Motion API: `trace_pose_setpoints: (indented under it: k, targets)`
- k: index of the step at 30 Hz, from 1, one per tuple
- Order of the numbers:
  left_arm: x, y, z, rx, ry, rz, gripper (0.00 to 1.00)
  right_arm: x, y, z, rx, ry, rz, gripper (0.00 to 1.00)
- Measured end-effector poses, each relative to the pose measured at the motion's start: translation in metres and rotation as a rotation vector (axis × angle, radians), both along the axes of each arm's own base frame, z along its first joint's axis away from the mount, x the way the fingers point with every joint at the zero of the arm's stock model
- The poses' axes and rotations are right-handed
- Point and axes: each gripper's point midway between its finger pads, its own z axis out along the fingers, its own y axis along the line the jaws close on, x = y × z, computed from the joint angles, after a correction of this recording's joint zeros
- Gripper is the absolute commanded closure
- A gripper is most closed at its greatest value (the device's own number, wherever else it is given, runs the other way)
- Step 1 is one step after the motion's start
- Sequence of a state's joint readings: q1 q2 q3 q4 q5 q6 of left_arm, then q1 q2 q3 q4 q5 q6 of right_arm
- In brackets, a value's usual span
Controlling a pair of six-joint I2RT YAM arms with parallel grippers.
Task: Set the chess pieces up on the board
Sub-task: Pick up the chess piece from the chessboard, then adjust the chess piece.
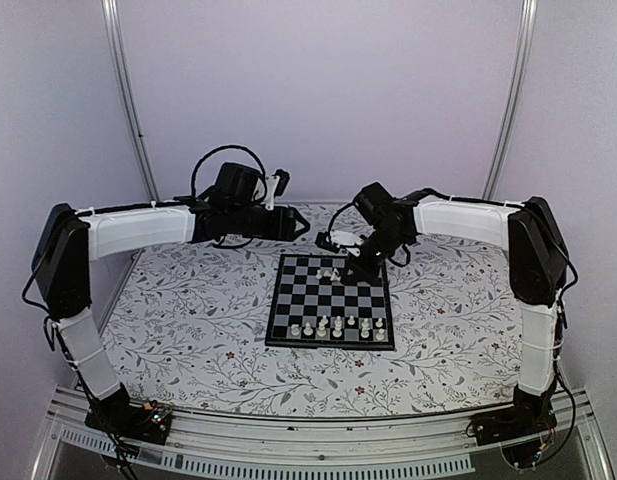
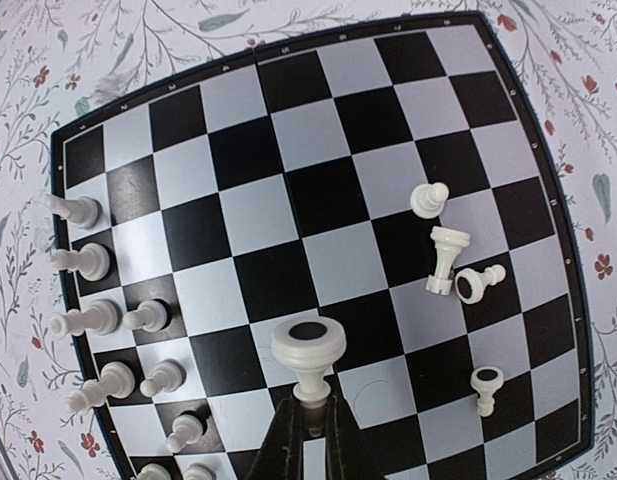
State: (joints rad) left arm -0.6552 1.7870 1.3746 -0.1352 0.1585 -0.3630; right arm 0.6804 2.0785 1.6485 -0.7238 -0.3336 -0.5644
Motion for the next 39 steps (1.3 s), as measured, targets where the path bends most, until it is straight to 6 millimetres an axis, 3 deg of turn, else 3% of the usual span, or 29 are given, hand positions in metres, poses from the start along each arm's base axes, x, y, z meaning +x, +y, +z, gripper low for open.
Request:
trace_pose_setpoints:
  k: [6,10,17,24,30,39]
  targets:
    - [-0.010,-0.028,-0.030,-0.159,0.163,-0.109,0.41,0.001,0.001,0.034,0.049,-0.059,-0.002,0.96]
    - [-0.023,-0.045,-0.042,-0.246,0.270,-0.185,0.43,0.002,0.002,0.038,0.057,-0.067,-0.004,0.95]
    - [-0.034,-0.057,-0.046,-0.313,0.355,-0.257,0.47,0.009,0.007,0.051,0.080,-0.092,-0.007,0.95]
    - [-0.044,-0.065,-0.073,-0.324,0.469,-0.296,0.51,0.010,0.010,0.058,0.096,-0.097,-0.005,0.95]
    - [-0.050,-0.067,-0.074,-0.339,0.504,-0.323,0.57,0.008,0.010,0.057,0.098,-0.089,-0.002,0.94]
    - [-0.052,-0.070,-0.069,-0.360,0.509,-0.345,0.54,0.005,0.011,0.057,0.103,-0.075,0.005,0.93]
